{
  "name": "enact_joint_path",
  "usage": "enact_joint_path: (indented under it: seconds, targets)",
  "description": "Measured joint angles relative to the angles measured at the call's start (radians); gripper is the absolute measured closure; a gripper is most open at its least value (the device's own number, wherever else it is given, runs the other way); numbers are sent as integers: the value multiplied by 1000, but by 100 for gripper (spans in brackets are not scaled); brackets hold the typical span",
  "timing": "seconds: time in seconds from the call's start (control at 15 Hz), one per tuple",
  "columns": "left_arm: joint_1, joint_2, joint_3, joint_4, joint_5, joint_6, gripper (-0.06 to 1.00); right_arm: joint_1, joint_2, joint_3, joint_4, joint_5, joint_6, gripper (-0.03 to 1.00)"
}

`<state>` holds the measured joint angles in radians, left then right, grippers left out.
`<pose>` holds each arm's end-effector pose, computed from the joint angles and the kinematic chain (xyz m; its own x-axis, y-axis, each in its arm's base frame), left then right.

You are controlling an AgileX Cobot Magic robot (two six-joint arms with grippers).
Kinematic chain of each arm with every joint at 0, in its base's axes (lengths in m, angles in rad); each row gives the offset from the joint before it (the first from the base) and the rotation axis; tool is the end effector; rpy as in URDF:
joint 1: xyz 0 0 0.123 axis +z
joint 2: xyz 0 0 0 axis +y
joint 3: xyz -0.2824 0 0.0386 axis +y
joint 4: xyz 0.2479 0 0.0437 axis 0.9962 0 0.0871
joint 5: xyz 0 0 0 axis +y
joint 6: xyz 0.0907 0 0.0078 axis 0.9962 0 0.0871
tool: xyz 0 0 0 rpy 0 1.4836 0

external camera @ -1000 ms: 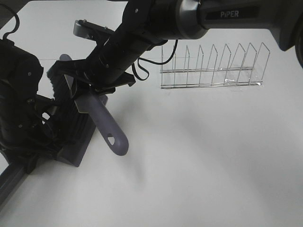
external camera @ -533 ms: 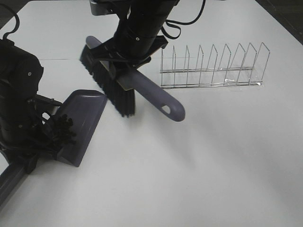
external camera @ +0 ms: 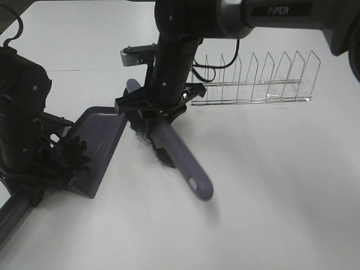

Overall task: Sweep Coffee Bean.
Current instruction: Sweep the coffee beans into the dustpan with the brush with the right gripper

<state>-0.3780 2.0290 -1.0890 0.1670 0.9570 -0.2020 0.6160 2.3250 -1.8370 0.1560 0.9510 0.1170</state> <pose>0.3021 -0.1066 0.0970 -0.9409 0.2617 0.2151 0.2976 0.9419 0.1557 0.3859 0.2873 0.1367 -0.9017 -0.3872 -0.1926 -0.4189 0.8926 0.1667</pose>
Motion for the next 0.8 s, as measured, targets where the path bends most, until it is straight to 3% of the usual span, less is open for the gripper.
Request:
enact_joint_path:
  seconds: [0.13, 0.33, 0.6, 0.8]
  targets:
    - [0, 0, 0, -9, -2, 0, 61, 0, 60, 1, 244, -17, -117, 65]
    - [0, 0, 0, -26, -2, -1, 61, 0, 99, 1, 488, -55, -233, 65]
    - [0, 0, 0, -28, -2, 0, 61, -2, 105, 1, 684, -78, -356, 65]
    - [0, 0, 0, -30, -3, 0, 61, -3, 88, 1, 703, -80, -399, 65]
